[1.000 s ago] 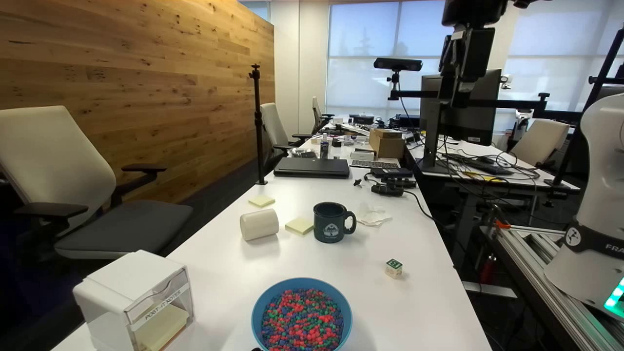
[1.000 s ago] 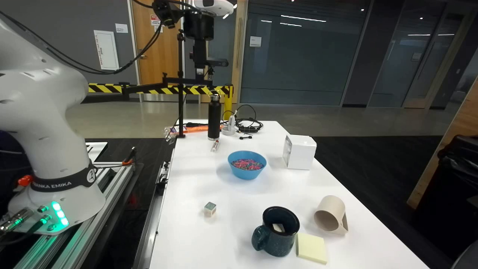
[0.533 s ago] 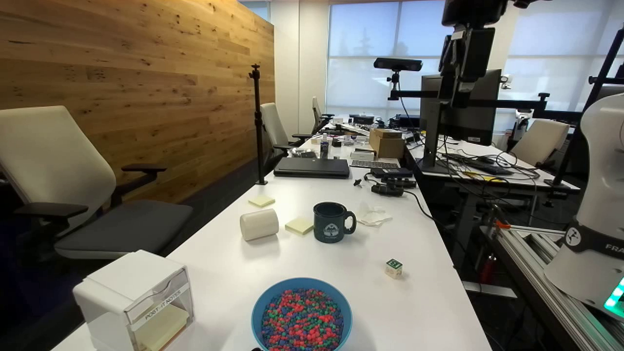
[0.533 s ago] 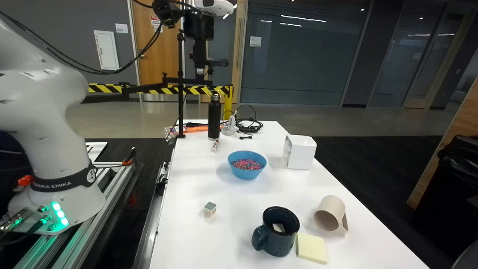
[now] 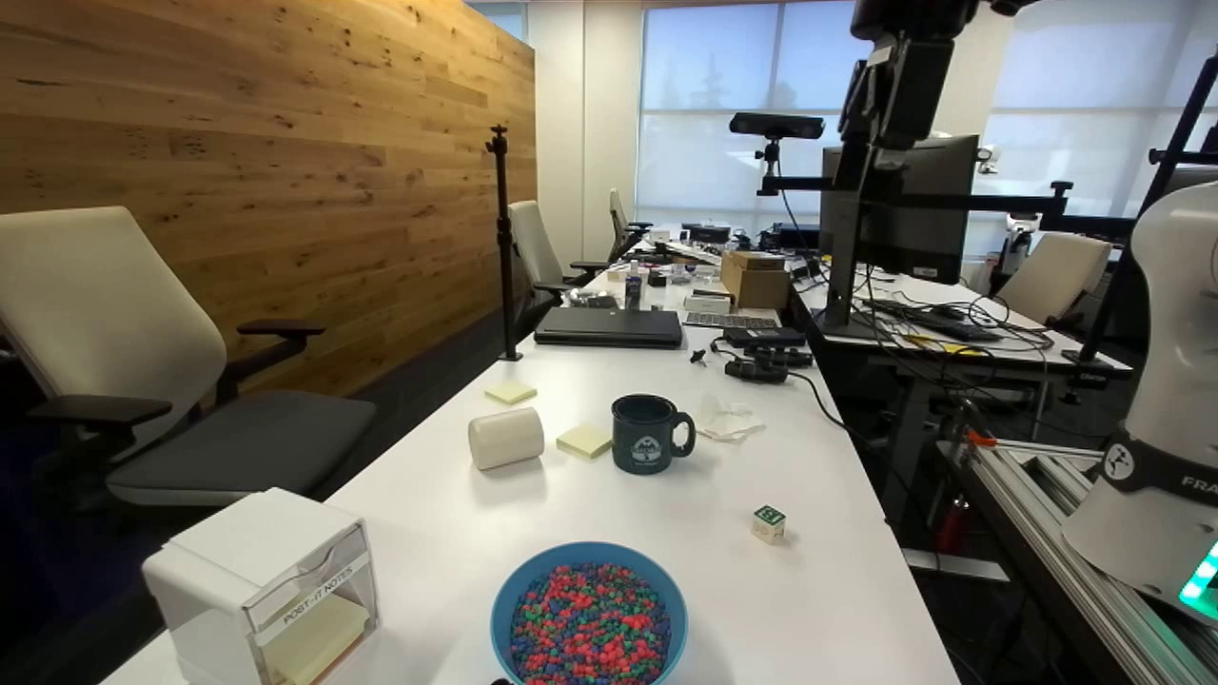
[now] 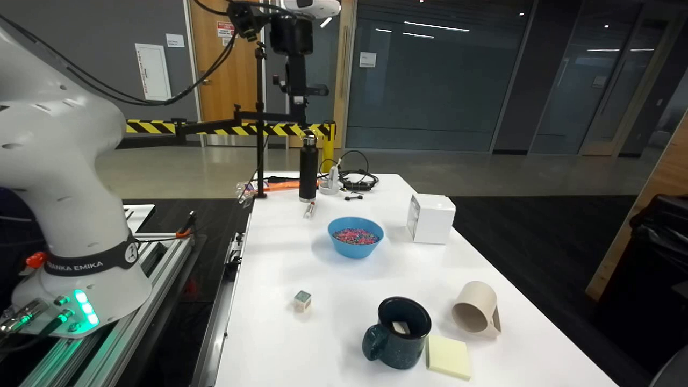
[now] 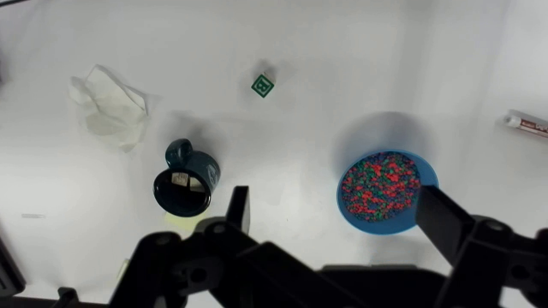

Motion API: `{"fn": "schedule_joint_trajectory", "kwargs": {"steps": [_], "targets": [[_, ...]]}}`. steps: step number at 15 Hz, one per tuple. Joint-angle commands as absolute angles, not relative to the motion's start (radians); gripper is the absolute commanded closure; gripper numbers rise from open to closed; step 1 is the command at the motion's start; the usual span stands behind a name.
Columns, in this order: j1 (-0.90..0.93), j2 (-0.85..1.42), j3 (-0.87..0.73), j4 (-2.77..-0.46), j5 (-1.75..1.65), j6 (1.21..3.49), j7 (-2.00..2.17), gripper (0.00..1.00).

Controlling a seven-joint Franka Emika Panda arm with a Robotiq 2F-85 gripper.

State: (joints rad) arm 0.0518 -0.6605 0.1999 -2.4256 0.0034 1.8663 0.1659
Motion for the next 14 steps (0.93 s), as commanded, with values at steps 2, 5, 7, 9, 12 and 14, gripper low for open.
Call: {"fn": "schedule_joint_trajectory", "kwargs": {"steps": [2,5,7,9,12,14], "targets": [[0.077,-0.625,0.198,-2.390,0.018,2.023,0.194,0.00],[0.096,-0.597,0.205,-2.386,0.023,2.145,0.186,0.00],[0.114,-0.576,0.215,-2.387,0.025,2.223,0.184,0.00],[0.134,-0.545,0.227,-2.391,0.030,2.296,0.185,0.00],[0.158,-0.503,0.241,-2.398,0.027,2.361,0.182,0.00],[0.168,-0.479,0.244,-2.401,0.025,2.378,0.179,0.00]]}}
